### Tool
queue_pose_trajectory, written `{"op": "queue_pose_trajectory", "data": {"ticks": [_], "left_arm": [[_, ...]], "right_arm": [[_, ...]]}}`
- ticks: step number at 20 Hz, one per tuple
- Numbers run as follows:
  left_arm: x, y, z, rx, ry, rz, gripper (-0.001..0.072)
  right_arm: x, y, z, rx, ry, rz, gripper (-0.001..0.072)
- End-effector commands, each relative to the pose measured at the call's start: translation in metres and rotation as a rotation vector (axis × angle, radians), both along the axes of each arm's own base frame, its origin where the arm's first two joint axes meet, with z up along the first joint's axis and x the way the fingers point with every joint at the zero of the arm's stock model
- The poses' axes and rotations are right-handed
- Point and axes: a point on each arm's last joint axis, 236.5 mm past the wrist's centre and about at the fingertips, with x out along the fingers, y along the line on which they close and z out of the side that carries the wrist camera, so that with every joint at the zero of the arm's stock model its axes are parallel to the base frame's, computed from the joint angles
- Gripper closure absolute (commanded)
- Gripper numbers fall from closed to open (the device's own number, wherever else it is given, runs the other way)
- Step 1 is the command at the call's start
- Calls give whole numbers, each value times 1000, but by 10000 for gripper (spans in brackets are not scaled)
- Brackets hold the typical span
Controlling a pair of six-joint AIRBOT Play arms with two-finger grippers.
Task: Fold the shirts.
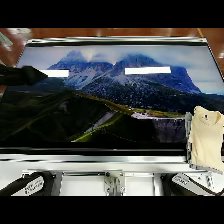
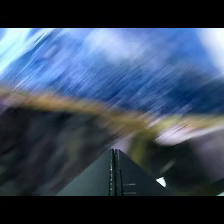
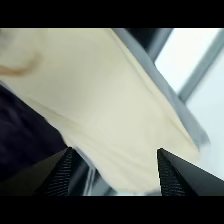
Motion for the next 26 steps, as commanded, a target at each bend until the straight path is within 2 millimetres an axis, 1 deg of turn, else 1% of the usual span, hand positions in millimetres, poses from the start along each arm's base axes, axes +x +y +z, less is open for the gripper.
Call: {"op": "queue_pose_trajectory", "data": {"ticks": [1,2,3,4,5,6,7,8,9,10,12,15,17,21,26], "left_arm": [[-9,23,-65,501,192,-10,673],[-16,11,-76,561,252,-79,614],[-24,-5,-89,584,314,-156,290],[-30,-19,-100,591,364,-205,-5],[-40,-32,-114,585,430,-256,-7],[-49,-44,-126,558,488,-296,-7],[-56,-56,-135,507,540,-314,-7],[-57,-62,-139,469,571,-301,-7],[-54,-64,-141,452,575,-267,-7],[-47,-64,-139,442,557,-230,-7],[-33,-68,-132,423,487,-201,-7],[-31,-66,-131,431,475,-195,-7],[-32,-67,-131,431,476,-197,-7],[-37,-80,-130,411,476,-224,-6],[-37,-81,-130,411,475,-226,-7]], "right_arm": [[114,50,110,-196,-412,278,47],[131,89,109,-173,-407,386,28],[143,132,96,-124,-368,501,28],[152,176,77,-60,-324,604,24],[154,211,56,21,-279,663,10],[150,239,29,97,-195,702,10],[143,258,6,149,-114,730,10],[135,271,-13,183,-42,757,10],[132,282,-24,195,-2,785,12],[130,288,-32,181,27,810,12],[127,296,-39,150,61,841,13],[125,318,-38,175,57,885,13],[124,326,-37,199,46,896,13],[124,328,-36,207,43,897,13],[124,328,-36,207,43,897,13]]}}
